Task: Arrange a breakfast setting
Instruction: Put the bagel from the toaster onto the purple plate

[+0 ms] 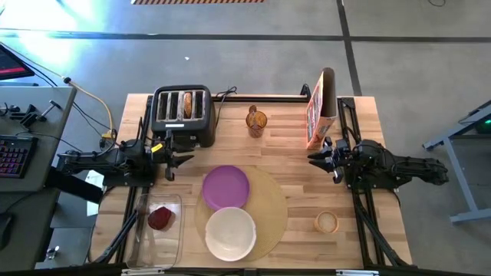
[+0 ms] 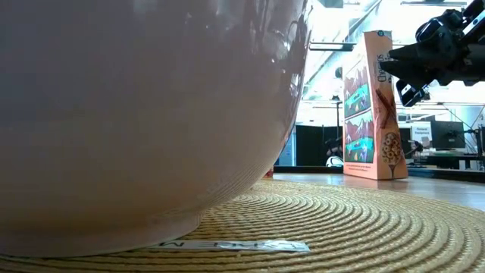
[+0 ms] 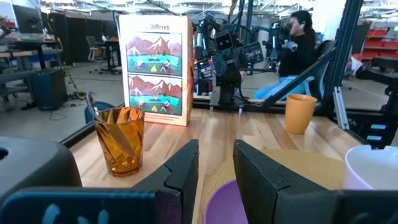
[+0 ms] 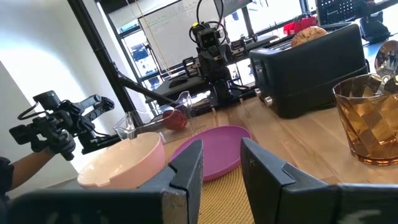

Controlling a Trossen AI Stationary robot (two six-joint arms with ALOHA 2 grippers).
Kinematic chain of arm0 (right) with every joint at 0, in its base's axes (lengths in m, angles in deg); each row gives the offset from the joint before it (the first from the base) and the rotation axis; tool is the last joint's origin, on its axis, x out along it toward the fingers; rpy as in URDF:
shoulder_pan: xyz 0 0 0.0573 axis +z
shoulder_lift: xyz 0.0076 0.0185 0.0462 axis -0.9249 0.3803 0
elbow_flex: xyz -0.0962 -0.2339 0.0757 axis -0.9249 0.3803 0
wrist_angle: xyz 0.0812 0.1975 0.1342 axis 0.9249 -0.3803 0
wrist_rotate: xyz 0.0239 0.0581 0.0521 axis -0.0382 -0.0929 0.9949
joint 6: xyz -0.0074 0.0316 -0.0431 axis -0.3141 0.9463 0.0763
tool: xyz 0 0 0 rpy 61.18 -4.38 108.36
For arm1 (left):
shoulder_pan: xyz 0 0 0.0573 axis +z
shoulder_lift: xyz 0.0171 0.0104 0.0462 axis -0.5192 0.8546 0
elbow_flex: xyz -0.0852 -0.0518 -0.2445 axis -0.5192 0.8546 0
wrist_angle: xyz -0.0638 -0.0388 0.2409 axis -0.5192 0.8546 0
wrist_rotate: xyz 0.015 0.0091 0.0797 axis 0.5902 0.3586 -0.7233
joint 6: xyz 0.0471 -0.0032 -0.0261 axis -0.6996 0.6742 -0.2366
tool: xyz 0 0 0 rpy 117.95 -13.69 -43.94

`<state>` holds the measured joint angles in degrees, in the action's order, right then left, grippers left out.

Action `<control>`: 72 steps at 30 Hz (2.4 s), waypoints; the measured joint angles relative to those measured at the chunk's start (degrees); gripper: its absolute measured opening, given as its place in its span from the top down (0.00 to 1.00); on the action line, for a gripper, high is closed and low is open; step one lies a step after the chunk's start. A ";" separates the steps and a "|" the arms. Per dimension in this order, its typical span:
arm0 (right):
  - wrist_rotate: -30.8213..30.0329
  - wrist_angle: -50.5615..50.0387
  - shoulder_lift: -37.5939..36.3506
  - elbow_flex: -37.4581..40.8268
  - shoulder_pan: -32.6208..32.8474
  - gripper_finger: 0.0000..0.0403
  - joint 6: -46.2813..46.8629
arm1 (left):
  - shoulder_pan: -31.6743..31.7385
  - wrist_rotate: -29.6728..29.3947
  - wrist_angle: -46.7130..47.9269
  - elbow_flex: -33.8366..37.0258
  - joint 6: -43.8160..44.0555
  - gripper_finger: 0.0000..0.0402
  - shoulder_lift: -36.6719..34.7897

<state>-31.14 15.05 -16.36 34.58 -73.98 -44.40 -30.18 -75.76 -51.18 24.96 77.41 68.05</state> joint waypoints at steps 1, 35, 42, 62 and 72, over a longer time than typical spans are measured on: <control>0.00 -0.03 0.01 -0.02 0.00 0.78 0.06 | 0.00 0.02 0.02 -0.01 0.23 0.77 0.00; -0.24 -0.07 0.02 0.00 0.00 0.78 6.16 | 0.00 -0.97 -0.18 0.00 -4.57 0.77 -0.02; -0.29 -0.07 0.00 -0.02 -0.01 0.78 6.03 | 0.00 -0.83 -0.18 -0.01 -4.56 0.77 -0.02; -3.13 -0.09 0.02 -0.02 -0.02 0.78 6.16 | 0.00 -2.16 -0.47 0.00 -4.89 0.64 0.17; -3.10 -0.09 0.00 0.00 -0.01 0.78 6.63 | 0.00 -2.47 -10.25 0.01 -2.49 0.58 0.17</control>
<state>-34.24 14.96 -16.36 34.58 -73.99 -37.77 -30.18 -78.23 -61.43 24.97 74.92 68.22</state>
